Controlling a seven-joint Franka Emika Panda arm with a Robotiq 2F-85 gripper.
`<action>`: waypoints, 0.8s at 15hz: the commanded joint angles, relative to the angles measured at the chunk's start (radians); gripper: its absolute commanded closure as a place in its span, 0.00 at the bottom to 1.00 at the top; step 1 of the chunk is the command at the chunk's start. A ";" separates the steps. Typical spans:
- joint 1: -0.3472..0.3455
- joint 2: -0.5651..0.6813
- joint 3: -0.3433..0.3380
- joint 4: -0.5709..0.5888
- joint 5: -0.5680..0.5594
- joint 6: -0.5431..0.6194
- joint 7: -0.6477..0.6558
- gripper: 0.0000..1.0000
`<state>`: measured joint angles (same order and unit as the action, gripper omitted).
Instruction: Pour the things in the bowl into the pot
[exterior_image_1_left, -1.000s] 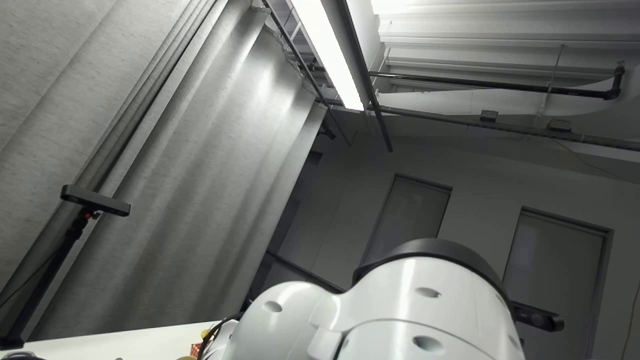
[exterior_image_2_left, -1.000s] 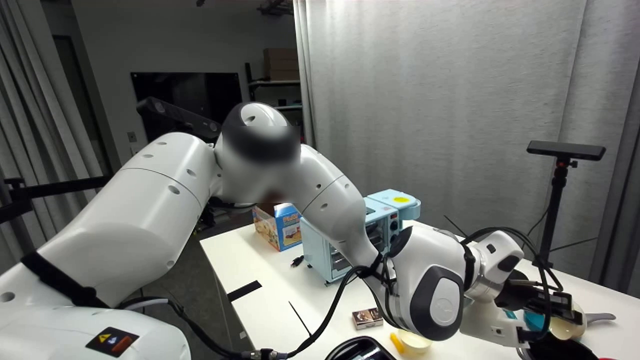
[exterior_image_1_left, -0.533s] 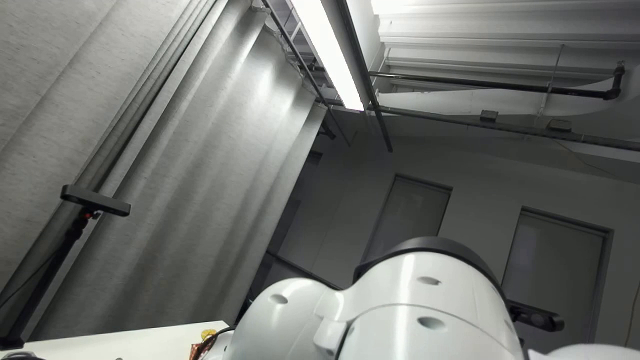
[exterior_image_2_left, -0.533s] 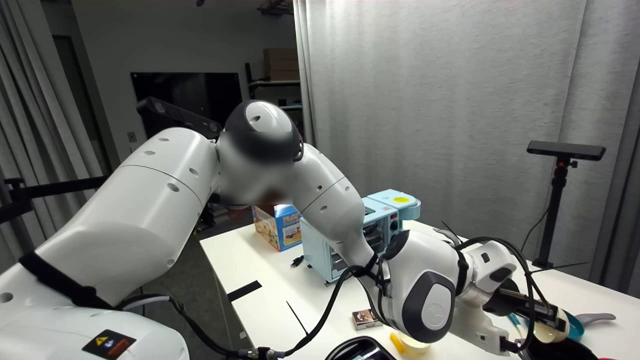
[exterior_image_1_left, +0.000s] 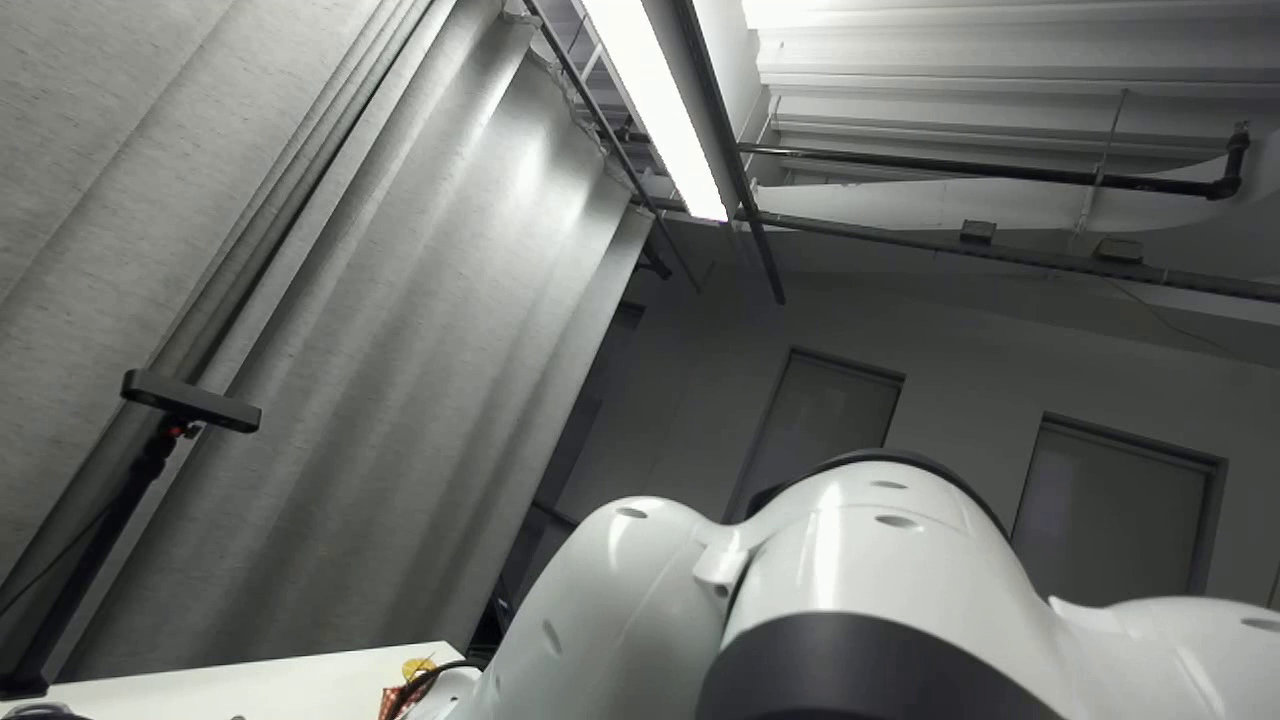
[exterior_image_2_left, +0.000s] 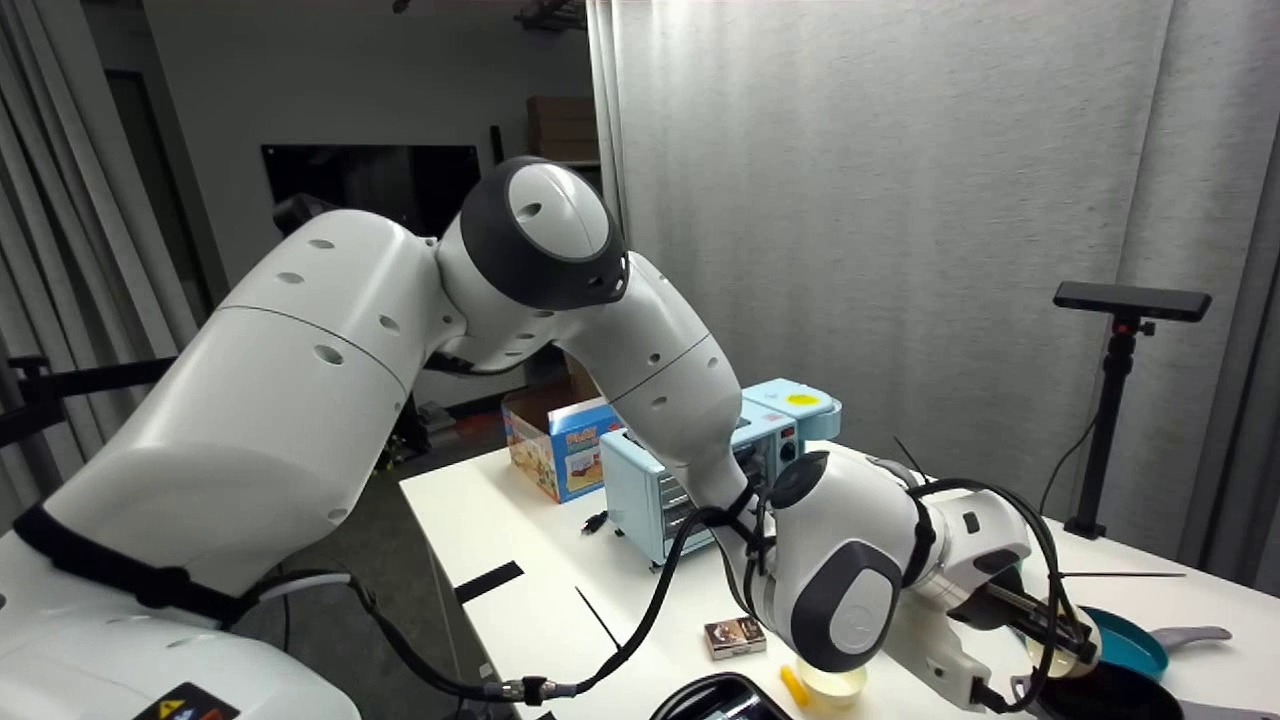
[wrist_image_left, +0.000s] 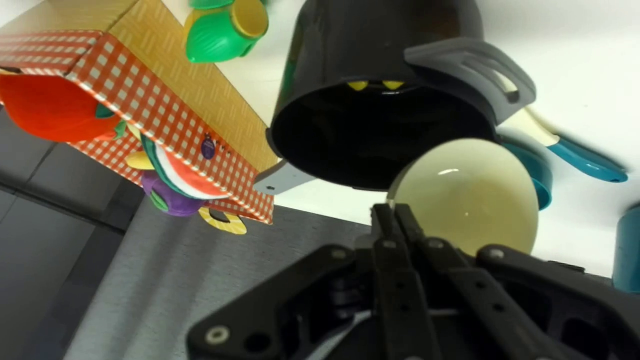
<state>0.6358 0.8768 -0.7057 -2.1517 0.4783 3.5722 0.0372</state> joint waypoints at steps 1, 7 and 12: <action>-0.068 -0.066 0.067 -0.010 -0.017 0.001 -0.039 0.99; 0.043 0.043 -0.106 -0.001 0.009 0.040 -0.133 0.99; 0.043 0.062 -0.133 0.005 0.002 0.075 -0.192 0.99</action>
<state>0.6723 0.9111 -0.8263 -2.1512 0.4760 3.5896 -0.1337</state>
